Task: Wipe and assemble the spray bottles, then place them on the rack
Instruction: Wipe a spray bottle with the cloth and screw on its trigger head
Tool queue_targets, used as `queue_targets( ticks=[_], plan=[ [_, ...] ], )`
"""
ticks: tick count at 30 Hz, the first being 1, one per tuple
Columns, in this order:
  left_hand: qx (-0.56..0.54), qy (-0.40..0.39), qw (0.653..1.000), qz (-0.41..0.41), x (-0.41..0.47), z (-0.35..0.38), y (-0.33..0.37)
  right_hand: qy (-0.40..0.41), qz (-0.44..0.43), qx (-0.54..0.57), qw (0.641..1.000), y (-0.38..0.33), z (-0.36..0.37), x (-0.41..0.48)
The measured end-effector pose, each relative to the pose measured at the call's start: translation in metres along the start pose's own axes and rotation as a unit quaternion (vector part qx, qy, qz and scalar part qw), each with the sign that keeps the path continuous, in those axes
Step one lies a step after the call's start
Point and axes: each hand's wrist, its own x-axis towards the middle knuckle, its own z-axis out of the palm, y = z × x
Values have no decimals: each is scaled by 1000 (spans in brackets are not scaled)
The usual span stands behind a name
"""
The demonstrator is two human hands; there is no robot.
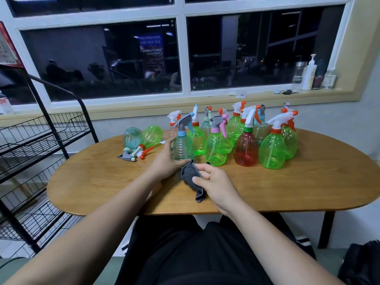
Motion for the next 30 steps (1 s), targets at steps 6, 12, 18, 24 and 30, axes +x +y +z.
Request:
queue_targets(
  ticks=[6, 12, 18, 24, 30],
  plan=[
    [74, 20, 997, -1, -9, -28, -24, 2, -9, -8, 1000, 1, 0, 0],
    [189, 86, 978, -35, -2, -74, -74, -2, -21, -24, 999, 4, -1, 3],
    [282, 78, 948, -121, 9, -95, -117, -1, -24, -33, 999, 6, -2, 4],
    [337, 42, 931, -132, 10, -94, -119, 0, -29, -44, 999, 5, -3, 3],
    [365, 2, 917, -162, 19, -102, -111, 0, -31, -58, 998, 7, -3, 4]
  ],
)
